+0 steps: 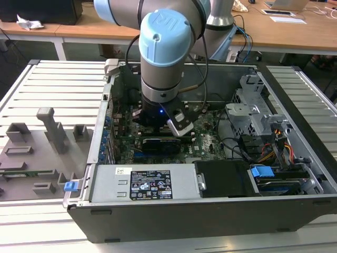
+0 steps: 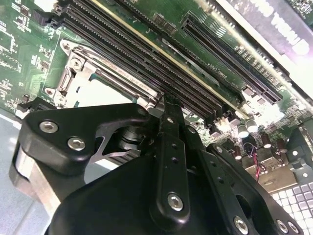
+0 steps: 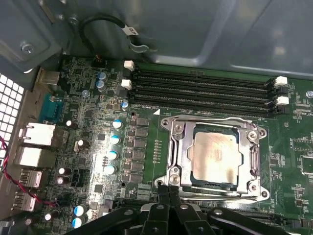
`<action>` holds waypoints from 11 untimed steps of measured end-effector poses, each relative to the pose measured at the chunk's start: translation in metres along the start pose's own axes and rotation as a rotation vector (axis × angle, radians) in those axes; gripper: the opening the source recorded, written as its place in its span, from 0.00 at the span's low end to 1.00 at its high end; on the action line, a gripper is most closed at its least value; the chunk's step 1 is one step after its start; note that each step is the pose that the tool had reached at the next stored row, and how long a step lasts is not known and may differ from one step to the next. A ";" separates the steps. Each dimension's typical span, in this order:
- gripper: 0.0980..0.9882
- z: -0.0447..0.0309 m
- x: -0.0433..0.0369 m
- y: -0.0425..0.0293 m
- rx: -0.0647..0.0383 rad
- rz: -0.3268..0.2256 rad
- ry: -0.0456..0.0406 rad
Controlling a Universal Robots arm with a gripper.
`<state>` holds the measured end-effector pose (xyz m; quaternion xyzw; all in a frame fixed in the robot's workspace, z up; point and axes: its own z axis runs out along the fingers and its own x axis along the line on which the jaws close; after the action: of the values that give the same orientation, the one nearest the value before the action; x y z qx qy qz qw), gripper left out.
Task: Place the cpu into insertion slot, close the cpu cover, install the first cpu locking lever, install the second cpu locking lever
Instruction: 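Install the second cpu locking lever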
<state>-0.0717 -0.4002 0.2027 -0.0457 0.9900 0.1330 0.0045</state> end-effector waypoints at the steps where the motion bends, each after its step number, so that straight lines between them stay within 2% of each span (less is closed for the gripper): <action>1: 0.01 0.0008 0.0003 -0.0001 -0.002 0.000 -0.0001; 11: 0.01 0.0032 0.0052 0.0012 -0.019 0.000 -0.0017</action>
<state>-0.0769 -0.3987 0.1999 -0.0457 0.9887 0.1426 0.0050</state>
